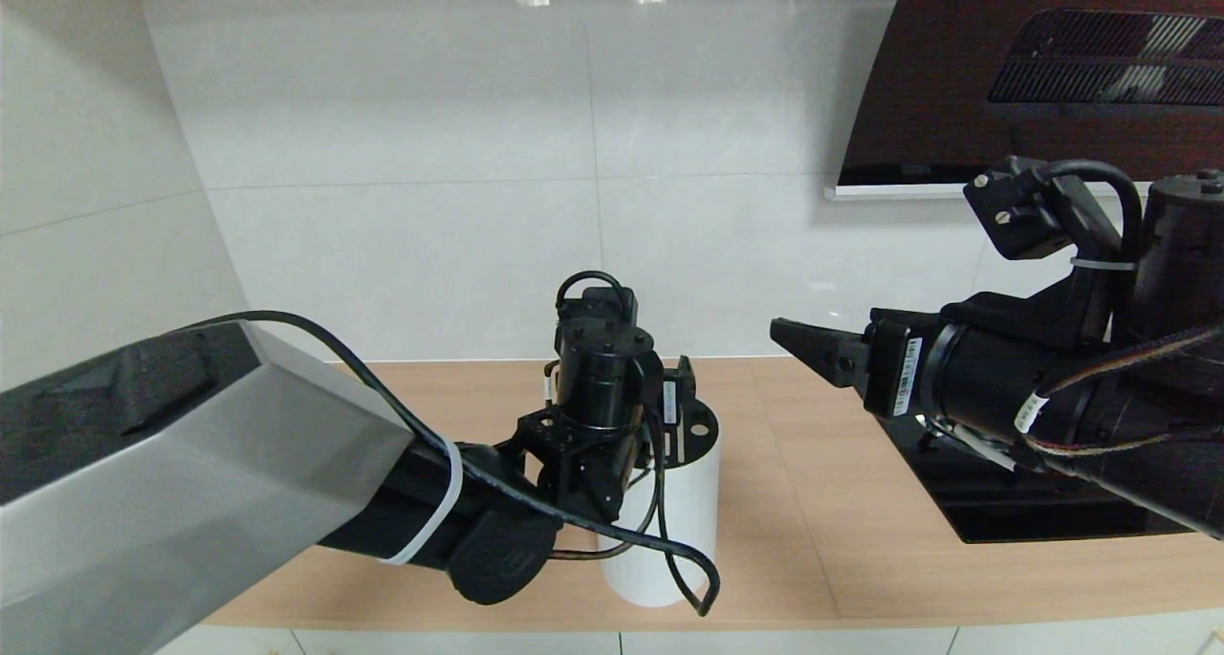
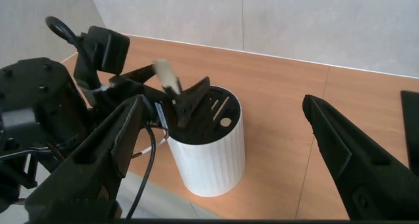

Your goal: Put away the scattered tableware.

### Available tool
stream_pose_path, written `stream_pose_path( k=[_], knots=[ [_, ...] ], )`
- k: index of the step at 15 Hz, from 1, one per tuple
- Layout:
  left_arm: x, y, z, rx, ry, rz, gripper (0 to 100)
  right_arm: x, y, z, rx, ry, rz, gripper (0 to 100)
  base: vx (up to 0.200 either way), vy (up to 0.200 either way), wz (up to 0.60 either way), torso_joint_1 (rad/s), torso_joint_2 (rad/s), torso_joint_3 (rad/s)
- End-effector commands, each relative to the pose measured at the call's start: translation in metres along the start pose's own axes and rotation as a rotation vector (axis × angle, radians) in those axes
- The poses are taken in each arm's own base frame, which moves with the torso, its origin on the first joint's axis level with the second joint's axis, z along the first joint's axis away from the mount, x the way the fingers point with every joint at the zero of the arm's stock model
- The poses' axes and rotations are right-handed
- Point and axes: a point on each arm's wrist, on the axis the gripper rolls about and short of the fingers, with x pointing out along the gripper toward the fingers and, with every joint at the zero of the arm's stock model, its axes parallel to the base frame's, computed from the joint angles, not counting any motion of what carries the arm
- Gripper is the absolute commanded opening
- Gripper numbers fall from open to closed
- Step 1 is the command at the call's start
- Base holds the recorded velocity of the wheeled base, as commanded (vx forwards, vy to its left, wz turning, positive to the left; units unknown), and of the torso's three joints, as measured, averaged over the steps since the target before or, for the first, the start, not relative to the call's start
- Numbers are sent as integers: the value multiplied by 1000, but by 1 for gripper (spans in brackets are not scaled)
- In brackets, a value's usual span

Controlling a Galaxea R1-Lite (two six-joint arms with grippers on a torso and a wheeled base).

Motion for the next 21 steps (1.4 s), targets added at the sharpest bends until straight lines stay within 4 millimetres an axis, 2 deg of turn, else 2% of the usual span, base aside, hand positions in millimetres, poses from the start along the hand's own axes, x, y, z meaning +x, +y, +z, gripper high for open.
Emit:
stream_pose_path(
  k=[1, 2, 3, 7, 9, 10, 11, 12, 13, 14, 15, 16, 18, 19, 21],
  knots=[
    [-3, 1, 7, -10, -14, -3, 100, 0, 0, 0, -1, 2, 0, 100, 0, 0, 0, 0, 0, 0],
    [-7, 2, 15, -17, -36, 8, 100, 0, 0, 0, 0, 0, 1, 100, 0, 0, 0, 0, 0, 0],
    [-20, 5, 38, -46, -89, 14, 100, -1, 0, 1, 1, -5, 0, 100, 0, 0, 0, 0, 0, 0],
    [-79, 36, 111, -94, -256, -6, 100, -9, -14, 12, 12, -50, -52, 100, 0, 0, 0, 0, 0, 0],
    [-121, 74, 155, -69, -388, 52, 100, -35, -30, 36, -38, -163, -107, 100, 0, 0, 0, 0, 0, 0],
    [-148, 97, 167, -56, -434, 83, 100, -60, -37, 47, -40, -233, -135, 100, 0, 0, 0, 0, 0, 0],
    [-153, 101, 168, -55, -442, 81, 100, -67, -39, 49, -36, -248, -141, 100, 0, 0, 0, 0, 0, 0],
    [-184, 124, 168, -47, -462, 75, 100, -102, -59, 50, -26, -319, -220, 100, 0, 0, 0, 0, 0, 0],
    [-194, 131, 161, -37, -448, 73, 100, -111, -68, 50, -26, -339, -278, 100, 0, 0, 0, 0, 0, 0],
    [-216, 144, 145, -21, -423, 69, 100, -134, -81, 42, -36, -373, -357, 100, 0, 0, 0, 0, 0, 0],
    [-224, 149, 140, -19, -419, 71, 100, -145, -82, 40, -40, -393, -362, 100, 0, 0, 0, 0, 0, 0],
    [-246, 168, 131, -18, -428, 114, 100, -177, -83, 27, -49, -438, -361, 100, 0, 0, 0, 0, 0, 0],
    [-275, 189, 119, -12, -431, 178, 100, -219, -79, 9, -54, -441, -374, 100, 0, 0, 0, 0, 0, 0],
    [-296, 200, 111, -16, -447, 217, 100, -244, -76, -6, -57, -420, -374, 100, 0, 0, 0, 0, 0, 0],
    [-338, 216, 95, -15, -474, 293, 100, -274, -74, -33, -82, -385, -411, 100, 0, 0, 0, 0, 0, 0]
  ],
)
